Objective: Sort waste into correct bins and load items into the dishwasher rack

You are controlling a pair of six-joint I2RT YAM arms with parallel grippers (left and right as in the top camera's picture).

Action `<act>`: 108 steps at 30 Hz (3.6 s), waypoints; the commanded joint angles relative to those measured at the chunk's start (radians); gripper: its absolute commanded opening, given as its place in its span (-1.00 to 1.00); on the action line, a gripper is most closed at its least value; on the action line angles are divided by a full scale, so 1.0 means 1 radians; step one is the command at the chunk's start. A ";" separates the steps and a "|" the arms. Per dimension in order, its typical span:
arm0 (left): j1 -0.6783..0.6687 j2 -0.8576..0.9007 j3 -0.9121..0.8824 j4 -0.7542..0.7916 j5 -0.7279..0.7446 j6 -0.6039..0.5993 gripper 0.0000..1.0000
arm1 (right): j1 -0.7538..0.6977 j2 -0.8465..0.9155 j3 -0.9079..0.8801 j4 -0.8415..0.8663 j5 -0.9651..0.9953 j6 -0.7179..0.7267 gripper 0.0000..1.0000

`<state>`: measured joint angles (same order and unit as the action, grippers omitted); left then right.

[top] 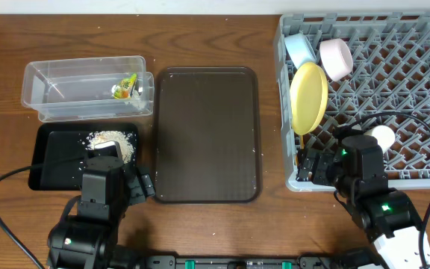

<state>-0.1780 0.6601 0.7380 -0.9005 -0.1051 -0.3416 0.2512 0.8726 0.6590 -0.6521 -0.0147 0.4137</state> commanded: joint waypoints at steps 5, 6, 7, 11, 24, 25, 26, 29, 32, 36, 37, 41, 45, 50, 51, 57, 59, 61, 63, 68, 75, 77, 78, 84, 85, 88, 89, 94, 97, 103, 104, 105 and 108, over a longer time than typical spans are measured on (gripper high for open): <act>-0.003 -0.001 -0.004 0.001 -0.018 -0.012 0.84 | 0.006 0.003 -0.008 0.005 0.014 0.012 0.99; -0.003 -0.001 -0.004 0.001 -0.019 -0.012 0.85 | 0.006 0.003 -0.008 0.005 0.014 0.012 0.98; -0.003 -0.001 -0.004 0.001 -0.019 -0.012 0.85 | 0.006 0.003 -0.008 0.005 0.014 0.012 0.99; -0.003 -0.001 -0.004 0.001 -0.019 -0.012 0.86 | 0.006 0.003 -0.008 0.005 0.014 0.012 0.98; -0.003 -0.001 -0.004 0.001 -0.018 -0.012 0.88 | -0.024 -0.009 -0.009 0.012 0.026 -0.046 0.99; -0.003 -0.001 -0.004 0.001 -0.019 -0.012 0.89 | -0.031 -0.014 -0.009 0.019 0.026 -0.081 0.98; -0.003 -0.001 -0.004 0.001 -0.019 -0.012 0.89 | -0.035 -0.022 -0.009 0.027 0.025 -0.119 0.98; -0.003 -0.001 -0.004 0.001 -0.019 -0.012 0.89 | -0.042 -0.057 -0.015 0.048 0.025 -0.220 0.99; -0.003 -0.001 -0.004 0.001 -0.019 -0.012 0.89 | -0.063 -0.120 -0.036 0.073 0.026 -0.255 0.99; -0.003 -0.001 -0.004 0.001 -0.019 -0.012 0.90 | -0.096 -0.234 -0.108 0.140 0.026 -0.255 0.98; -0.003 -0.001 -0.004 0.001 -0.019 -0.012 0.90 | -0.103 -0.264 -0.132 0.163 0.026 -0.255 0.99; -0.003 -0.001 -0.004 0.001 -0.019 -0.012 0.90 | -0.124 -0.394 -0.242 0.260 0.026 -0.255 0.99; -0.003 -0.001 -0.004 0.001 -0.018 -0.012 0.90 | -0.139 -0.528 -0.348 0.354 0.026 -0.255 0.99; -0.003 -0.001 -0.004 0.001 -0.019 -0.012 0.91 | -0.164 -0.650 -0.452 0.467 0.026 -0.255 0.98; -0.003 -0.001 -0.004 0.001 -0.018 -0.012 0.92 | -0.168 -0.669 -0.468 0.487 0.026 -0.255 0.98; -0.003 -0.001 -0.004 0.001 -0.019 -0.012 0.92 | -0.190 -0.758 -0.552 0.576 0.026 -0.254 0.99; -0.003 -0.001 -0.004 0.001 -0.019 -0.012 0.92 | -0.195 -0.790 -0.579 0.590 0.026 -0.254 0.99; -0.003 -0.001 -0.004 0.001 -0.019 -0.012 0.92 | -0.200 -0.817 -0.600 0.596 0.026 -0.255 0.98; -0.003 -0.001 -0.004 0.001 -0.019 -0.012 0.92 | -0.204 -0.852 -0.623 0.596 0.026 -0.255 0.98; -0.003 -0.001 -0.004 0.001 -0.019 -0.012 0.92 | -0.212 -0.866 -0.654 0.578 0.025 -0.254 0.98; -0.003 -0.001 -0.004 0.001 -0.019 -0.013 0.92 | -0.212 -0.866 -0.653 0.578 0.025 -0.254 0.99; -0.003 -0.001 -0.004 0.001 -0.019 -0.012 0.92 | -0.212 -0.866 -0.653 0.578 0.025 -0.254 0.98; -0.003 -0.001 -0.004 0.001 -0.019 -0.012 0.92 | -0.212 -0.866 -0.653 0.578 0.026 -0.254 0.99; -0.003 -0.001 -0.004 0.001 -0.019 -0.012 0.92 | -0.212 -0.866 -0.653 0.578 0.026 -0.254 0.98; -0.003 -0.001 -0.004 0.001 -0.019 -0.012 0.92 | -0.212 -0.866 -0.653 0.578 0.025 -0.254 0.99; -0.003 -0.001 -0.004 0.001 -0.019 -0.012 0.93 | -0.212 -0.866 -0.653 0.578 0.025 -0.254 0.98; -0.003 -0.001 -0.004 0.001 -0.019 -0.012 0.93 | -0.212 -0.866 -0.653 0.578 0.026 -0.254 0.99; -0.003 -0.001 -0.004 0.001 -0.019 -0.012 0.93 | -0.212 -0.866 -0.653 0.578 0.025 -0.254 0.98; -0.003 -0.001 -0.004 0.001 -0.019 -0.012 0.93 | -0.212 -0.866 -0.653 0.578 0.025 -0.254 0.98; -0.003 -0.001 -0.004 0.001 -0.019 -0.012 0.93 | -0.212 -0.866 -0.653 0.578 0.025 -0.254 0.98; -0.003 -0.001 -0.004 0.001 -0.019 -0.012 0.93 | -0.212 -0.866 -0.653 0.578 0.025 -0.254 0.98; -0.003 -0.001 -0.004 0.001 -0.019 -0.012 0.93 | -0.212 -0.866 -0.653 0.578 0.025 -0.254 0.98; -0.003 -0.001 -0.004 0.001 -0.019 -0.012 0.93 | -0.212 -0.866 -0.653 0.578 0.025 -0.254 0.98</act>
<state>-0.1780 0.6601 0.7372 -0.9005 -0.1120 -0.3439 0.0559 0.0147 0.0093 -0.0727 0.0082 0.1711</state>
